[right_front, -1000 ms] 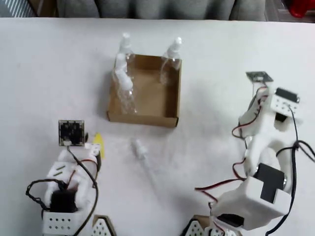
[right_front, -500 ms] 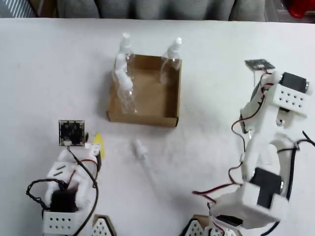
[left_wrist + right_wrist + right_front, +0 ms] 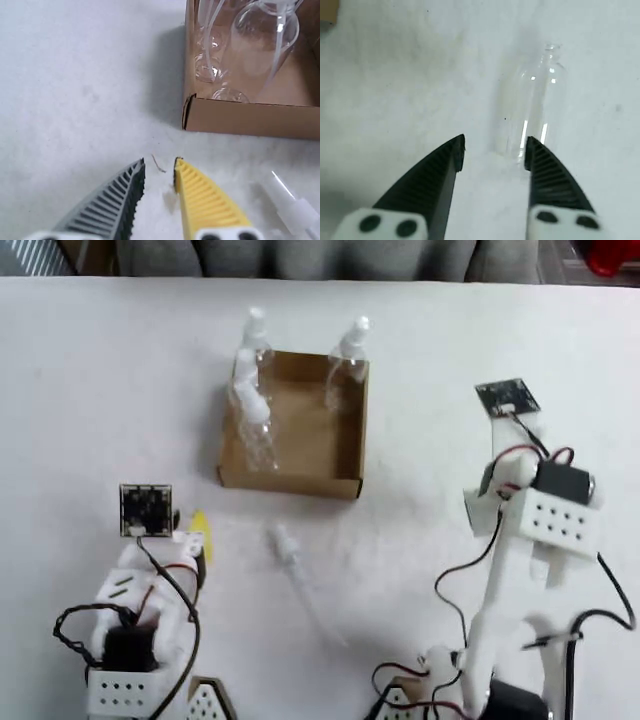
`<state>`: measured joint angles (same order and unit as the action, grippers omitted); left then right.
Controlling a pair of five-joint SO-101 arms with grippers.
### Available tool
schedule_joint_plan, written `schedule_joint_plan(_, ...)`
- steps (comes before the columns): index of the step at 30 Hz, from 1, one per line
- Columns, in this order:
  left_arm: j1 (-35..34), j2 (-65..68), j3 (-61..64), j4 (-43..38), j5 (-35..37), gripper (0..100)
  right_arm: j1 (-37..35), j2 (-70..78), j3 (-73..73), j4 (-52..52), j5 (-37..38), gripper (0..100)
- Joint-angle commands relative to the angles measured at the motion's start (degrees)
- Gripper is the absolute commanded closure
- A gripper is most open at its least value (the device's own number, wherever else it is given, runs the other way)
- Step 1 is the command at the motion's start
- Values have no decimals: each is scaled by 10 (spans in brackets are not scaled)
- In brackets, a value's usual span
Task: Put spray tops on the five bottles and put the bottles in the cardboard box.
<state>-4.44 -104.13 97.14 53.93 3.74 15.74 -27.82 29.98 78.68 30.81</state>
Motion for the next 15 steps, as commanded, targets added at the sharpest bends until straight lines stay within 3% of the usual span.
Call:
schedule_joint_plan(1, -1, -4, -1, 0, 2, 891, 39, -33, 13, -71, 29, 801)
schedule_joint_plan(8, -3, -4, -1, -8, 2, 890, 62, 91, 5, -166, 4, 799)
schedule_joint_plan(15, -4, -4, -1, -8, 2, 890, 80, 194, -66, -154, 4, 757)
